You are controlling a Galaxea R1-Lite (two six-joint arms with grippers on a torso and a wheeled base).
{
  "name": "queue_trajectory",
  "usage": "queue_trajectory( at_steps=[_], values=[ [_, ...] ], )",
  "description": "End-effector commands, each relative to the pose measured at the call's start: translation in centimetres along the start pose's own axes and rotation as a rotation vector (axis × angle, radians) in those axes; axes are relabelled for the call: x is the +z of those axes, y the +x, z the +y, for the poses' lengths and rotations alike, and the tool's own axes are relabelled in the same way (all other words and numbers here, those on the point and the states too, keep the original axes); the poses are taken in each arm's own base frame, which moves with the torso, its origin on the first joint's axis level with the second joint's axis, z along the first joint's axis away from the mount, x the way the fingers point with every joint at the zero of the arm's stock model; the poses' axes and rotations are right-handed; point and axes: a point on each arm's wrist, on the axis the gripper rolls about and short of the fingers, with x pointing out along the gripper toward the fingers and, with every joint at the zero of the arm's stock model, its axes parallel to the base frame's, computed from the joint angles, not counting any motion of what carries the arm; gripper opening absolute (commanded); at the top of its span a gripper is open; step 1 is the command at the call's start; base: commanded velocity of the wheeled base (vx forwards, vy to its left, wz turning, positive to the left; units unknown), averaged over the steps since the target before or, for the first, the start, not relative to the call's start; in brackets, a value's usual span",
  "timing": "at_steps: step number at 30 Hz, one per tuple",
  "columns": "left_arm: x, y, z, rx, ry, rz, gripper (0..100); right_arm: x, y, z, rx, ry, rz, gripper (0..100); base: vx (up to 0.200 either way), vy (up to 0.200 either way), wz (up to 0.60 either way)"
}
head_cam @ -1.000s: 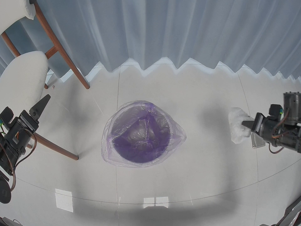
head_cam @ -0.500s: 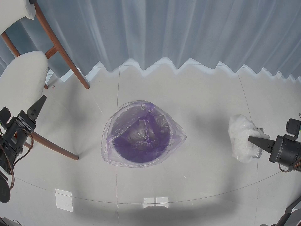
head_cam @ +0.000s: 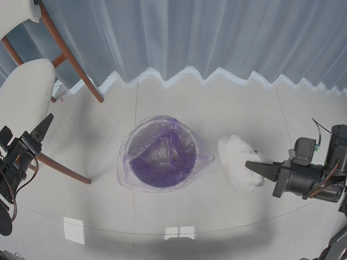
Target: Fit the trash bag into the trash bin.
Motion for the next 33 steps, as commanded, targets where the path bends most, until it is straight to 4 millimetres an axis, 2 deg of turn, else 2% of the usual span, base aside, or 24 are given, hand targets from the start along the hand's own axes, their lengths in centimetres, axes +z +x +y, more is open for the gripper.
queue_trajectory(
  at_steps=[1,2,3,5,10,14,19,33],
  values=[
    [-0.3,-0.3,0.0,0.002,0.004,0.012,100,-3.3,5.3,-0.5,0.039,-0.062,0.159,0,0.000,0.000,0.00],
    [-0.4,-0.2,0.0,0.001,0.005,0.014,100,-3.8,6.5,-0.7,0.042,-0.072,0.177,0,0.000,0.000,0.00],
    [-0.4,-0.2,0.0,0.002,0.006,0.014,100,-3.8,6.8,-0.7,0.043,-0.074,0.179,0,0.000,0.000,0.00],
    [-0.4,-0.2,0.1,0.008,0.013,0.014,100,-3.8,9.4,-1.0,0.054,-0.092,0.150,0,0.000,0.000,0.00],
    [-0.5,-0.4,0.3,0.019,0.013,0.017,100,-3.6,13.5,-0.8,0.083,-0.105,0.101,0,0.000,0.000,0.00],
    [-0.8,-0.6,0.4,0.027,0.011,0.029,100,-4.0,15.2,-0.7,0.097,-0.111,0.103,0,0.000,0.000,0.00],
    [-0.7,-0.6,0.6,0.036,0.014,0.026,100,-4.8,18.9,-1.5,0.101,-0.115,0.064,0,0.000,0.000,0.00],
    [-0.7,-0.6,0.6,0.037,0.014,0.027,100,-6.1,24.8,-3.2,0.092,-0.120,0.007,0,0.000,0.000,0.00]
  ],
)
